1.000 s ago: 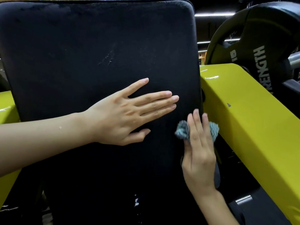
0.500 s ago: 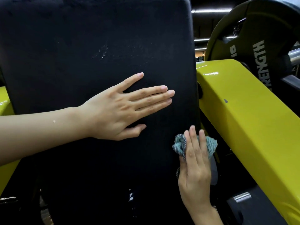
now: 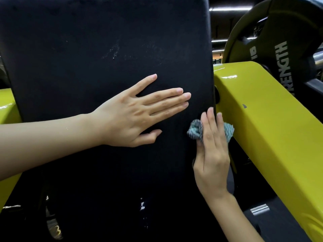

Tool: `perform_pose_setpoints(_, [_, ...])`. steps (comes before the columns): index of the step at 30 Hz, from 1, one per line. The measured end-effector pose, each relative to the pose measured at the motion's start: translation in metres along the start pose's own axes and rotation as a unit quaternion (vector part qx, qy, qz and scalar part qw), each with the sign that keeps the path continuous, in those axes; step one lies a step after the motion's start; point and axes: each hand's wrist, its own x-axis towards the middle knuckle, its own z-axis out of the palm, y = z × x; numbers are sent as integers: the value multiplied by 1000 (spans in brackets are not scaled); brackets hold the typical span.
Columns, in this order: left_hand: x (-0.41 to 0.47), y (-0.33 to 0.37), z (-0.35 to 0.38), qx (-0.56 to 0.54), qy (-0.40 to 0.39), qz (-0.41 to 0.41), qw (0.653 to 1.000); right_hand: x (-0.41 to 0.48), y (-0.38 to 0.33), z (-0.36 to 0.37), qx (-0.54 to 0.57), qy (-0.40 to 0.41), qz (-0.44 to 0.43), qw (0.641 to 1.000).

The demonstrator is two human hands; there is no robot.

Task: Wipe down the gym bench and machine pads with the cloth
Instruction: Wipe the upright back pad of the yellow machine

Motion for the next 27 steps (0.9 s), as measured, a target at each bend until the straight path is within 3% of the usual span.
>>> perform_pose_setpoints(5, [0, 0, -1, 2, -6, -2, 1000, 3, -4, 2, -7, 17, 13, 1000])
perform_pose_setpoints(16, [0, 2, 1, -6, 7, -4, 1000, -103, -10, 4, -43, -26, 45, 998])
perform_pose_setpoints(27, [1, 6, 7, -11, 34, -10, 999, -36, -13, 11, -4, 51, 86, 995])
